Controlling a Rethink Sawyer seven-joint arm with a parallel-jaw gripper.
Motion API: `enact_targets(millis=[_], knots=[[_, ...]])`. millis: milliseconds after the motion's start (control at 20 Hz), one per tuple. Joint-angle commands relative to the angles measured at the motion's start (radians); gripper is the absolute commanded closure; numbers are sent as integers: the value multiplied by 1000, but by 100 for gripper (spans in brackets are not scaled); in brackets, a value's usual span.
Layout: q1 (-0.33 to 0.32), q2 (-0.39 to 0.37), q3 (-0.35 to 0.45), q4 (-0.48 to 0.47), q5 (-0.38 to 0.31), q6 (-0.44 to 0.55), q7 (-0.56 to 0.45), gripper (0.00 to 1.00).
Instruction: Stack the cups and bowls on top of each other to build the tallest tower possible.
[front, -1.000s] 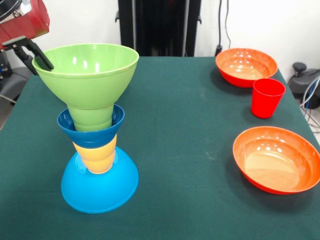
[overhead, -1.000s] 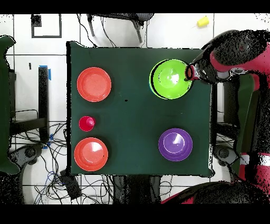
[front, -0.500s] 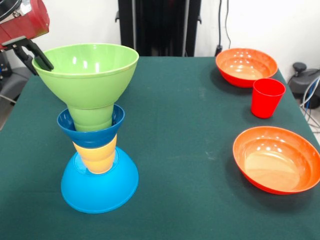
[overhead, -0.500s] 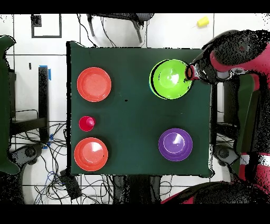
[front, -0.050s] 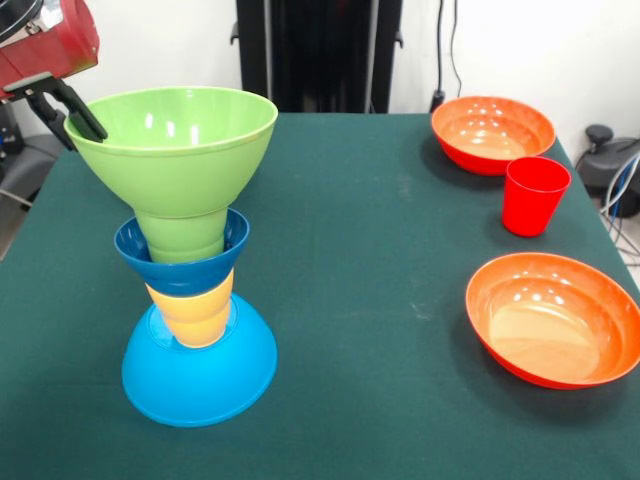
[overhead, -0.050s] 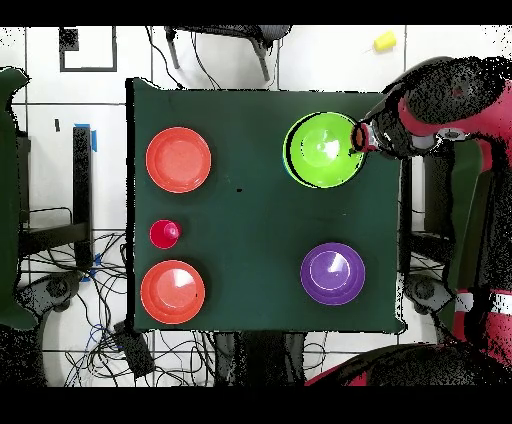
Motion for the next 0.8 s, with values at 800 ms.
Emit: enact_targets(millis=[800], knots=[[38, 61, 21, -19, -38, -105, -131, 100]])
